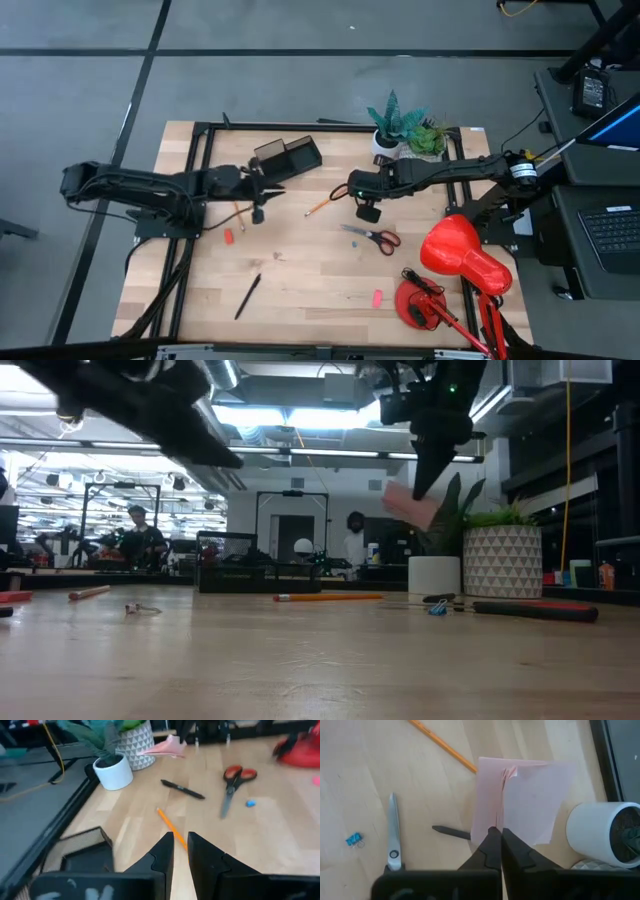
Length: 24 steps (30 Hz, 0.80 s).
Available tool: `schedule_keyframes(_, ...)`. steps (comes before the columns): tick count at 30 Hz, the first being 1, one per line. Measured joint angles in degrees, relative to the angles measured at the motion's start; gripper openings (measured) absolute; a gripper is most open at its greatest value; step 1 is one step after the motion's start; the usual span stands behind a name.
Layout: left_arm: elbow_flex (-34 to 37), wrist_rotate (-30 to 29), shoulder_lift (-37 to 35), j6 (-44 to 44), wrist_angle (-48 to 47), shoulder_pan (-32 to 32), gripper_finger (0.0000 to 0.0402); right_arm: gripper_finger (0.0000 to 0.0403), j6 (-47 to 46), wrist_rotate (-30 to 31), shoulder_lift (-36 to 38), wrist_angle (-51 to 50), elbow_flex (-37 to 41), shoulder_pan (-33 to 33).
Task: Pick and place office supplies into organizer
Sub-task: Put the sticky note into the desk organizer
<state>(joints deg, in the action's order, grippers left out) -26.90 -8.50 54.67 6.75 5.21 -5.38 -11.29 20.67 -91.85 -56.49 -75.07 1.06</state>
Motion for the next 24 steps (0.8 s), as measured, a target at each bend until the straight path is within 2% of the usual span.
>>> schedule_keyframes(5, -6.5, -1.1, 8.1, 6.5, 0.1, 1.6, 0.0066, 0.0, 1.0, 0.0, 0.0, 0.0, 0.0, 0.0)
schedule_keyframes(12, -13.2, -1.1, 16.7, 13.5, 1.2, 2.5, 0.0115, 0.0, 1.8, 0.0, 0.0, 0.2, 0.0, 0.0)
schedule_keyframes(17, -15.6, -4.7, 21.7, 18.9, 6.6, 2.4, 0.0146, 0.0, 3.5, -0.1, 0.0, 1.5, 0.0, -0.2)
schedule_keyframes(24, -18.8, -4.7, 27.7, 26.0, 11.4, 2.4, 0.0153, 0.0, 6.5, -0.2, 0.0, 3.1, 0.0, -0.2)
